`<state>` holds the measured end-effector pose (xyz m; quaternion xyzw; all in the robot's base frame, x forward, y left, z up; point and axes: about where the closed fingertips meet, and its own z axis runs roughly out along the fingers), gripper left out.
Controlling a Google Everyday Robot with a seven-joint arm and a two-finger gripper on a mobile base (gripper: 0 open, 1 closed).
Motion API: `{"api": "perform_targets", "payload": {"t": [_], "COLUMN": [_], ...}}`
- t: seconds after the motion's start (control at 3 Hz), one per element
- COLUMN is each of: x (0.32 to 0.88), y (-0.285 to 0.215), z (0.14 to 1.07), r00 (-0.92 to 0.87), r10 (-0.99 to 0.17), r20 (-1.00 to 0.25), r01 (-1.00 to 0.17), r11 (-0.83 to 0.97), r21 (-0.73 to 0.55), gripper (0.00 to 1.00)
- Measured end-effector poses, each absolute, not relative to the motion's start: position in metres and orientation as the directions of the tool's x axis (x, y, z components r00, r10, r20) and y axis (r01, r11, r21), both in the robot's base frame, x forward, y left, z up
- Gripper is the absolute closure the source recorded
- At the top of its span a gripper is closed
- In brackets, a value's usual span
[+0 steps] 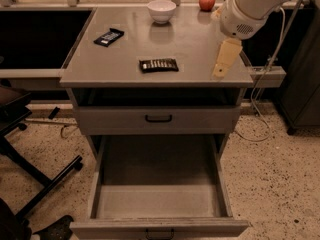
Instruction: Place rxbar chocolate into middle drawer
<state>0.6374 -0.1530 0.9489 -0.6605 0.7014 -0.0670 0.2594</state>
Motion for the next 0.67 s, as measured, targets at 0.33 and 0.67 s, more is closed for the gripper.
{"api": "perform_targets", "payload": {"t": [0.33, 0.67], "x": [0.675, 0.725], "y": [-0.135, -0.116], "z": [0.935, 0.916], "r00": [0.031, 0.037], "r10": [-0.94, -0.907], "r20": [-0.341, -0.419], "r01": [-0.885, -0.879], "r11": [0.133, 0.17], "r21": [-0.447, -0.445], "gripper": [0.0, 0.0]}}
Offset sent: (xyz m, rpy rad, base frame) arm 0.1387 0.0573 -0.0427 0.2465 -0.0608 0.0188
